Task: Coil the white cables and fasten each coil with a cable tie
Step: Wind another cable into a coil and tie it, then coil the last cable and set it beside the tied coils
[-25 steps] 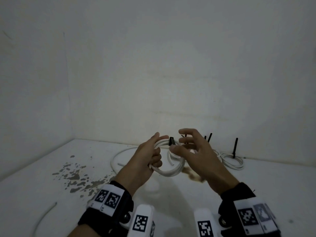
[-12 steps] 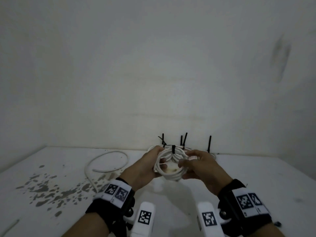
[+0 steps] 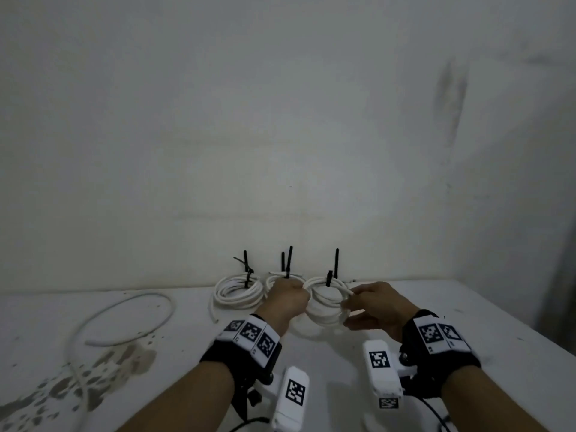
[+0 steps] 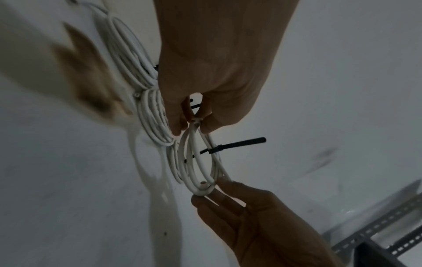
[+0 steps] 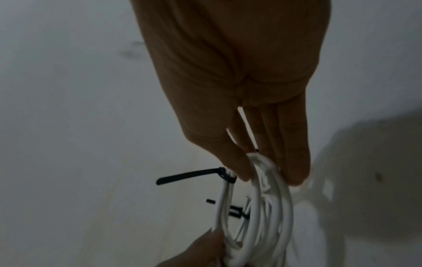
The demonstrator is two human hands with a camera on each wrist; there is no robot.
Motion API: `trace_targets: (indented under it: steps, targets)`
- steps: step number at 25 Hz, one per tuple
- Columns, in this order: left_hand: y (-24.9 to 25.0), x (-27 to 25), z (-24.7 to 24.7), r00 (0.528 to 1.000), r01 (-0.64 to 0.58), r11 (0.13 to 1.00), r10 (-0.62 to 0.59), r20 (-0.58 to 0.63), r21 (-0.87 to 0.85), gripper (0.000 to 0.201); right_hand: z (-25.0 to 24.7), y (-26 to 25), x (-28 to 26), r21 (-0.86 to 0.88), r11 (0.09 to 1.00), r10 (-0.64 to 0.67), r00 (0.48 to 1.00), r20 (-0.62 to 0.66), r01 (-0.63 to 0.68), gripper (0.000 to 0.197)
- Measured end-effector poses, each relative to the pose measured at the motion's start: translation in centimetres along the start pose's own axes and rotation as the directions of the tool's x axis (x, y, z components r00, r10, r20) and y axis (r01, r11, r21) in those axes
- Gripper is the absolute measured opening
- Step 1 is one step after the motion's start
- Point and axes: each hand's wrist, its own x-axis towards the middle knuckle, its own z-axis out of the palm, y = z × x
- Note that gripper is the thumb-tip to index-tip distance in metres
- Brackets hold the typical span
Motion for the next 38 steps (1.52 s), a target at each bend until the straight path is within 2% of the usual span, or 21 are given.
trace_targets:
  steps: [2, 6, 9, 11, 15, 17, 20, 21, 22, 23, 25, 27, 29, 31, 33, 36, 38]
  targets:
    - [0.9, 2.1, 0.4, 0.998, -0.052, 0.991, 0.057, -0.041, 0.120, 0.014, -1.1, 0.2, 2.0, -0.028, 1.000, 0.003, 1.000, 0.001, -0.003, 0.016]
    - [2.6, 5.9, 1.5, 0.995, -0.075, 0.955, 0.092, -0.046, 0.288, 0.035, -1.8, 0.8, 7.2, 0.032, 0.999, 0.008, 0.994, -0.108, -0.005, 0.008]
    - [2.8, 8.1, 3.1, 0.991, -0.131, 0.847, 0.120, 0.055, 0.515, 0.036, -1.6, 1.9, 10.9, -0.030, 0.999, 0.029, 0.984, -0.176, -0.035, 0.006]
    - [2.1, 9.5, 3.8, 0.989, -0.147, 0.745, 0.094, 0.116, 0.651, 0.039, -1.9, 3.1, 13.1, -0.092, 0.995, 0.007, 0.978, -0.206, -0.027, 0.017]
    - [1.0, 11.2, 4.1, 0.983, -0.182, 0.663, 0.109, 0.147, 0.727, 0.041, -2.2, 3.5, 14.7, -0.093, 0.995, 0.019, 0.976, -0.218, -0.040, 0.012]
    - [0.8, 11.4, 3.9, 0.982, -0.184, 0.670, 0.092, 0.165, 0.719, 0.042, -2.2, 3.5, 14.7, -0.109, 0.993, 0.022, 0.980, -0.199, -0.044, 0.015]
    - [0.7, 11.1, 3.0, 0.988, -0.130, 0.764, 0.048, 0.145, 0.632, 0.035, -2.1, 3.4, 14.5, -0.117, 0.991, 0.036, 0.979, -0.201, -0.061, 0.031]
    - [0.6, 10.8, 2.6, 0.985, -0.148, 0.786, 0.066, 0.157, 0.600, 0.024, -2.1, 3.3, 14.2, -0.120, 0.991, 0.035, 0.975, -0.218, -0.063, 0.038]
    - [0.6, 10.4, 2.1, 0.985, -0.159, 0.800, 0.086, 0.152, 0.578, 0.022, -2.0, 3.0, 13.5, -0.129, 0.990, 0.031, 0.970, -0.240, -0.063, 0.045]
    - [0.6, 9.7, 1.7, 0.984, -0.176, 0.809, 0.126, 0.127, 0.560, 0.032, -2.0, 2.6, 12.8, -0.147, 0.987, 0.019, 0.965, -0.262, -0.060, 0.050]
    - [1.0, 8.2, 0.1, 0.980, -0.197, 0.834, 0.168, 0.102, 0.515, 0.025, -1.4, 1.3, 10.9, -0.235, 0.971, -0.035, 0.953, -0.300, -0.039, 0.048]
    - [1.3, 6.7, -1.8, 0.986, -0.170, 0.845, 0.148, 0.084, 0.508, 0.020, -0.4, -0.3, 8.8, -0.342, 0.940, -0.111, 0.947, -0.302, 0.001, 0.032]
    - [1.2, 4.9, -4.4, 0.989, -0.146, 0.842, 0.143, 0.047, 0.519, 0.020, 1.4, -2.2, 6.3, -0.430, 0.901, -0.170, 0.961, -0.219, 0.061, 0.016]
    - [0.7, 2.5, -7.3, 0.990, -0.126, 0.845, 0.137, 0.018, 0.520, 0.024, 4.0, -3.8, 3.5, -0.527, 0.838, -0.200, 0.978, -0.054, 0.142, 0.008]
    - [0.3, -0.2, -10.7, 0.993, -0.087, 0.842, 0.115, -0.019, 0.532, 0.027, 7.2, -5.2, 0.8, -0.640, 0.728, -0.209, 0.969, 0.134, 0.246, 0.007]
    - [-1.0, -5.0, -16.3, 0.996, -0.020, 0.867, 0.062, -0.069, 0.497, 0.029, 13.5, -5.9, -3.2, -0.716, 0.572, -0.173, 0.912, 0.372, 0.401, 0.007]
    - [-2.0, -8.3, -20.0, 0.994, 0.013, 0.874, 0.039, -0.097, 0.486, 0.027, 17.7, -5.8, -5.8, -0.711, 0.492, -0.103, 0.845, 0.525, 0.502, 0.010]
